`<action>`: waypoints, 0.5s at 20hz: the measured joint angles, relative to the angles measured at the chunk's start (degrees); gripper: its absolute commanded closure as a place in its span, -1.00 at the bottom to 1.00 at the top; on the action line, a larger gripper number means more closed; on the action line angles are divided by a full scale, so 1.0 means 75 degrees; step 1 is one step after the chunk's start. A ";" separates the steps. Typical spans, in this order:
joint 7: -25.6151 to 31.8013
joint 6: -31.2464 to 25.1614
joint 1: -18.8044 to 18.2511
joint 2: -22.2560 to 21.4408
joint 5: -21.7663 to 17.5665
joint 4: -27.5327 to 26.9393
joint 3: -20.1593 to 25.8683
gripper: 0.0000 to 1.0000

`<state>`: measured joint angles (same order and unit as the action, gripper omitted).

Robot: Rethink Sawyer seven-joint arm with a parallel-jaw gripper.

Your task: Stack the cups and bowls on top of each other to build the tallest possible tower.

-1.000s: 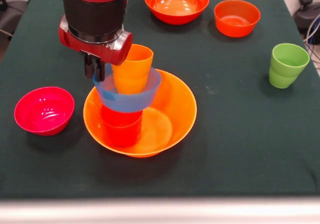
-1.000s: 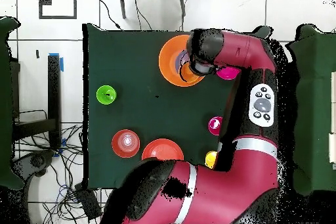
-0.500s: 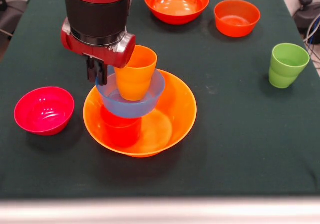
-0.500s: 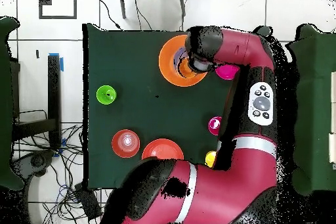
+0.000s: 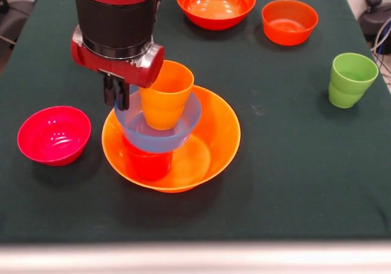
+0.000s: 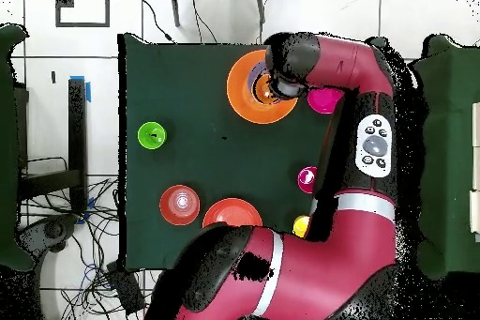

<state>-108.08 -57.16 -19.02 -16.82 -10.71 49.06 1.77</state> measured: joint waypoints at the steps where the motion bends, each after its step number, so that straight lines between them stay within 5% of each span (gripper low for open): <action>1: 0.0000 -0.0002 -0.0008 0.0020 -0.0003 -0.0038 0.0009 1.00; 10: 0.0000 -0.0001 -0.0055 0.0122 -0.0021 -0.0145 0.0043 1.00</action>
<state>-108.08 -57.16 -19.43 -15.90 -10.86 47.97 2.09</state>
